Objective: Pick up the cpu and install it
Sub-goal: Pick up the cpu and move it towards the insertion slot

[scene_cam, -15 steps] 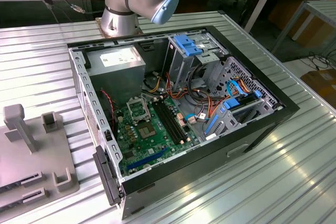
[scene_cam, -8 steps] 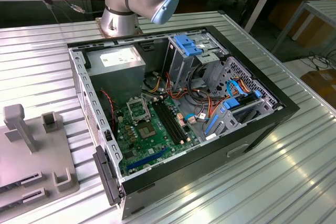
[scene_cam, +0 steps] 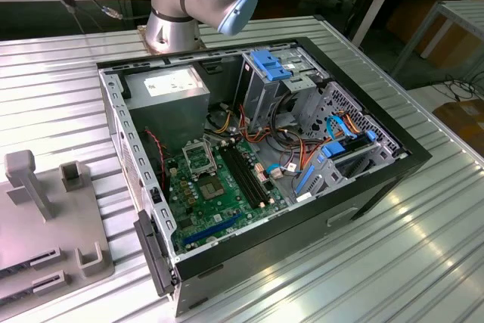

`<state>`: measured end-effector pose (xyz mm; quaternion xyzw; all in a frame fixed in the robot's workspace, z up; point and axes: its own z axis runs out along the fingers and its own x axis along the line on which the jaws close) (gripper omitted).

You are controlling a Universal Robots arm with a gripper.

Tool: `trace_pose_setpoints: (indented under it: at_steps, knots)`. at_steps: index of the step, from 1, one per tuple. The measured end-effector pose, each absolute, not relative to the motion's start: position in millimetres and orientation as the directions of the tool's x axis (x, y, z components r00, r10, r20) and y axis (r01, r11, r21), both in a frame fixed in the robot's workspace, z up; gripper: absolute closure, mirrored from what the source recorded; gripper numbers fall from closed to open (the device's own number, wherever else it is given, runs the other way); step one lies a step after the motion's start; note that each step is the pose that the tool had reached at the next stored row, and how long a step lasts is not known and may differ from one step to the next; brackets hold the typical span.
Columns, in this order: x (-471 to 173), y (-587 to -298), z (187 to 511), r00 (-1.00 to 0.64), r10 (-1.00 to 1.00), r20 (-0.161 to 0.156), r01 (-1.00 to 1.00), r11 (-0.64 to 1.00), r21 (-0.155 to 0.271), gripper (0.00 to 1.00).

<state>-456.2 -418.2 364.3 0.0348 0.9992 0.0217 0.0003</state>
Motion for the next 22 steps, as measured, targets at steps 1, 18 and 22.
trace_pose_setpoints:
  at_steps: [1, 18, 22]
  knots:
    - [-456, -418, 363, -0.998, 0.066, 0.002, 0.066, 0.997, 0.043, 0.40]
    - [-458, -421, 350, -1.000, 0.003, 0.009, 0.003, 0.999, 0.043, 0.40]
    - [-458, -421, 349, -1.000, 0.003, 0.008, 0.003, 0.999, 0.043, 0.40]
